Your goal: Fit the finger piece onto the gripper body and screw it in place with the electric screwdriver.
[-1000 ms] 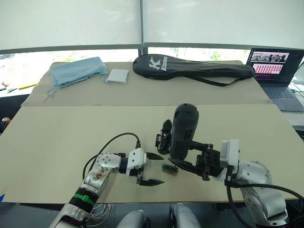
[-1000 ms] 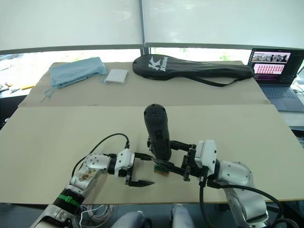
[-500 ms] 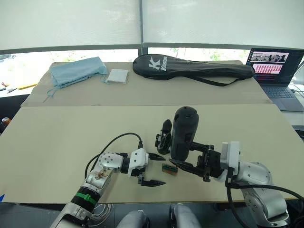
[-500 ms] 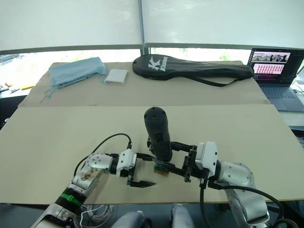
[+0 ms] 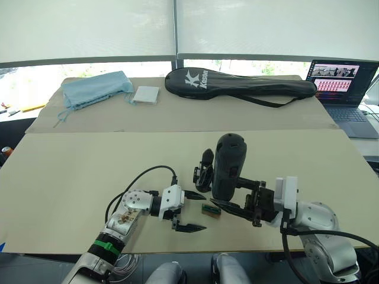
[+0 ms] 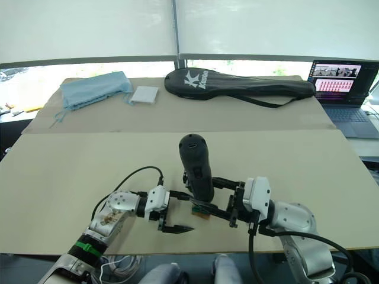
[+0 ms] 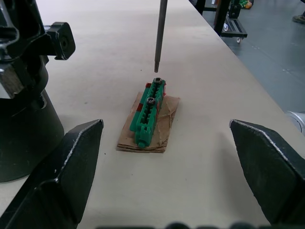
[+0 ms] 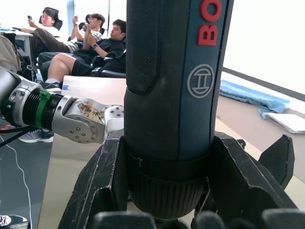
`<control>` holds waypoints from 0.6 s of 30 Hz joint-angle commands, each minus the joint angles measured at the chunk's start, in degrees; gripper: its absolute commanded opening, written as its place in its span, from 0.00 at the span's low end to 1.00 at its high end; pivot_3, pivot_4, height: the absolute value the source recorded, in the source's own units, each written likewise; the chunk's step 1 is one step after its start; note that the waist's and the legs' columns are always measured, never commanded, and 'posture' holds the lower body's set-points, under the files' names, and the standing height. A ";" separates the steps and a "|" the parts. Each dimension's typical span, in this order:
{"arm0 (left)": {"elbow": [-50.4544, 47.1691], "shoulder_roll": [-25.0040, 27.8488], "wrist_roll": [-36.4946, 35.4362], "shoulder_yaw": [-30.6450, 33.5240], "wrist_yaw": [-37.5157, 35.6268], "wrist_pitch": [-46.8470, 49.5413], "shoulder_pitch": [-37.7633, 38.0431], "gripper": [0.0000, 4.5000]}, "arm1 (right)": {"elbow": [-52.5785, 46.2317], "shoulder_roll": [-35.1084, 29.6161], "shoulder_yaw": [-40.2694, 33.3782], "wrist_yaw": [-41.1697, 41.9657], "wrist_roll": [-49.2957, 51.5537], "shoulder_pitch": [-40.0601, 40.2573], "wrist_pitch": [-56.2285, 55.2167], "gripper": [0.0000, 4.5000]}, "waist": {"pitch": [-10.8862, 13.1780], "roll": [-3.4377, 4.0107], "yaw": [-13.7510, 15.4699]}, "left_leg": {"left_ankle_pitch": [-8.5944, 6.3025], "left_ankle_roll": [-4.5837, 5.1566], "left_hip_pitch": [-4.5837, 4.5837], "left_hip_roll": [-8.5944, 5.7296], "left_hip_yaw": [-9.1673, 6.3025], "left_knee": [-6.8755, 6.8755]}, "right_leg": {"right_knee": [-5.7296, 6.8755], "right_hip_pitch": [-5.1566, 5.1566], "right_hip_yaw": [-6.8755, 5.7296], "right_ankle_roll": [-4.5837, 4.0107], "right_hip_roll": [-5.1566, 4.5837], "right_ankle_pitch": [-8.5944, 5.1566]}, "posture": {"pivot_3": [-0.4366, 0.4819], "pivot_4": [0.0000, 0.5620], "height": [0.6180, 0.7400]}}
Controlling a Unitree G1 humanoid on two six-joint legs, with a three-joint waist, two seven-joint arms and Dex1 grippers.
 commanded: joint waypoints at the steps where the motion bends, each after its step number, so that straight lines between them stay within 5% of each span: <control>1: -0.36 0.47 0.35 -0.36 0.31 0.52 0.61 1.00 | -1.24 0.17 -0.38 -0.42 0.59 -0.34 -2.70 0.43 | 0.00 0.00 -0.01 | 0.00 0.00 0.00 0.00 0.00 0.00 | 0.00 0.00 0.00 0.00 0.00 0.00 | 0.48 0.27 1.00; 18: -0.59 0.39 0.19 -0.42 0.72 0.92 1.05 1.00 | -1.16 0.05 -0.43 -0.35 0.54 -0.54 -2.54 0.43 | 0.00 0.00 -0.01 | 0.00 0.00 0.00 0.00 0.00 0.00 | 0.00 0.00 0.00 0.00 0.00 0.00 | 0.48 0.27 1.00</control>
